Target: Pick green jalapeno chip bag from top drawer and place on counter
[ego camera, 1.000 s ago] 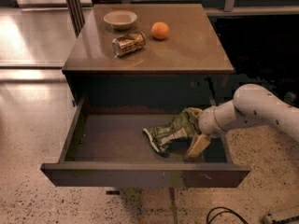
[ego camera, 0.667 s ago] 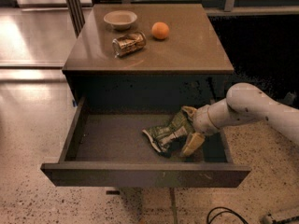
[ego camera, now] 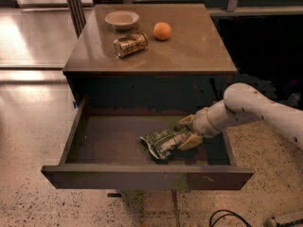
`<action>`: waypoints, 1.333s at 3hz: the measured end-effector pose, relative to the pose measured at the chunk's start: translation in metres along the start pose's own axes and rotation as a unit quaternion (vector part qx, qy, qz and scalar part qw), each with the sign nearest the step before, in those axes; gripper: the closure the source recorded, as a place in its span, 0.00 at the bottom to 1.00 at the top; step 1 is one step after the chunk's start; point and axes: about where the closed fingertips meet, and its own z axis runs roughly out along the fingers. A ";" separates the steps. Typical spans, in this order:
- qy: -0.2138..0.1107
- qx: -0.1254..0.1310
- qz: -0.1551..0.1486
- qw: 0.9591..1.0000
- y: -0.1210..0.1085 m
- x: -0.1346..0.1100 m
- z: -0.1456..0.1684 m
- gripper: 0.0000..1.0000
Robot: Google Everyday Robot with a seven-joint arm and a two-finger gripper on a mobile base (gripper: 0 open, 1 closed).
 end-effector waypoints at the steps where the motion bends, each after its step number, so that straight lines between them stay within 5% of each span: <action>1: 0.000 0.000 0.000 1.000 0.000 0.000 0.000 0.65; 2: 0.000 0.000 0.000 1.000 0.000 0.000 0.000 0.96; 4: 0.000 0.000 0.000 1.000 0.000 0.000 0.000 1.00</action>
Offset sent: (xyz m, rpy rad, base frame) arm 0.0000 0.0000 0.0000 0.0000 0.0000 0.0001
